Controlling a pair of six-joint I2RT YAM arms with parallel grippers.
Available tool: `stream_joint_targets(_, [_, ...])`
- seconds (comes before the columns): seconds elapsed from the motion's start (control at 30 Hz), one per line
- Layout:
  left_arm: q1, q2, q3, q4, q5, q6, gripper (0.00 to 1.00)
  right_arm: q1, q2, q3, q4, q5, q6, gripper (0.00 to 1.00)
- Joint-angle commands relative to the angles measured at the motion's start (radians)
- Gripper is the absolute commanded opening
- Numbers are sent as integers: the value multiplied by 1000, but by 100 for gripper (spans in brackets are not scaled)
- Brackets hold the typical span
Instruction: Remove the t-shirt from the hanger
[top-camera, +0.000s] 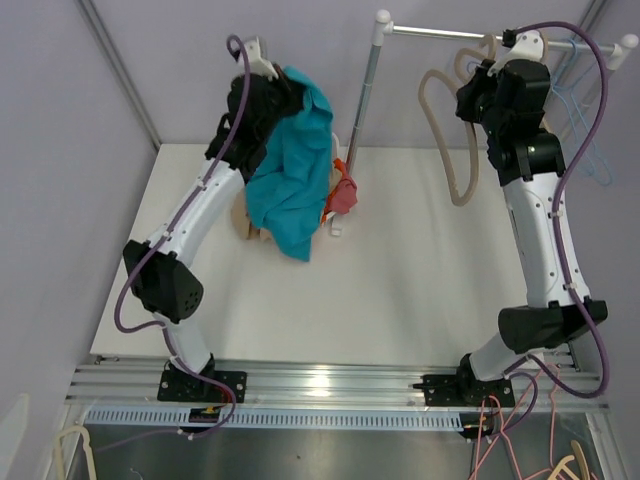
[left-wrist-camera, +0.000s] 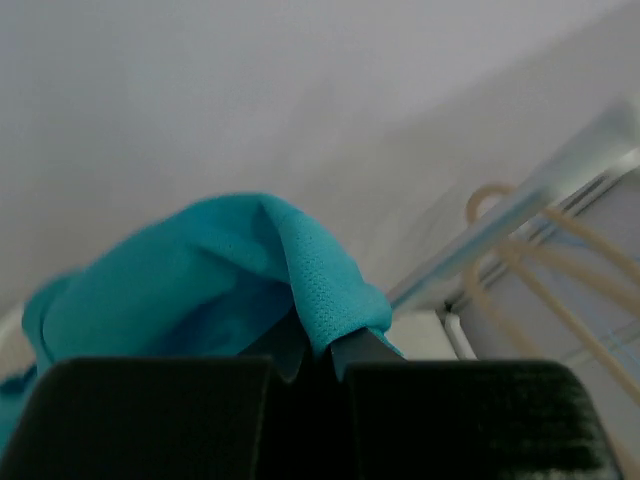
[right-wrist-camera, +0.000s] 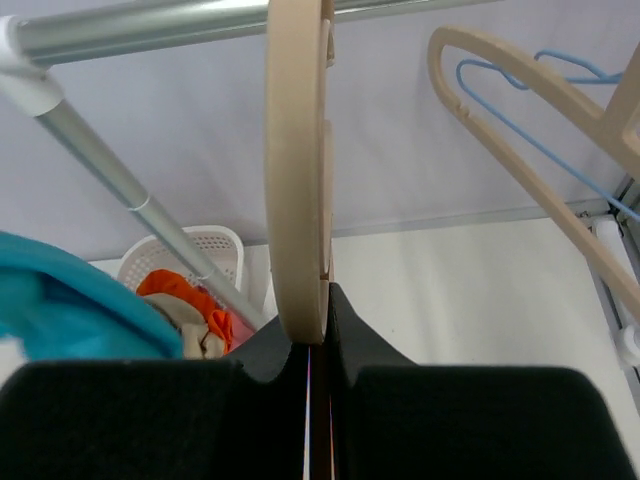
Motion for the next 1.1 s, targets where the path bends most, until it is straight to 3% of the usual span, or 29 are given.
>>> stream_joint_targets(0.0, [7, -33, -335, -17, 7, -259, 1, -37, 82, 96, 36, -49, -37, 0])
stream_joint_targets(0.03, [1, -33, -402, 22, 18, -355, 1, -45, 101, 111, 37, -64, -37, 0])
stream_joint_targets(0.07, [-11, -24, -601, 38, 22, -397, 0, -53, 118, 146, 37, -84, -34, 0])
stream_joint_targets(0.23, [-8, 140, -659, 61, 96, -522, 0, -114, 227, 259, 20, -202, -25, 0])
stream_joint_targets(0.43, [4, 290, -507, -100, 140, -508, 0, -164, 253, 276, 104, -311, 15, 0])
stream_joint_targets(0.57, [65, 445, -206, -271, 275, -499, 1, -165, 256, 279, 134, -342, 18, 0])
stream_joint_targets(0.8, [90, 461, -93, -370, 278, -485, 1, -200, 282, 308, 155, -371, 19, 0])
stream_joint_targets(0.93, [104, 539, 44, -517, 304, -504, 1, -206, 339, 423, 70, -376, 33, 0])
stream_joint_targets(1.07, [107, 599, 146, -572, 346, -510, 0, -211, 334, 388, 71, -376, 41, 0])
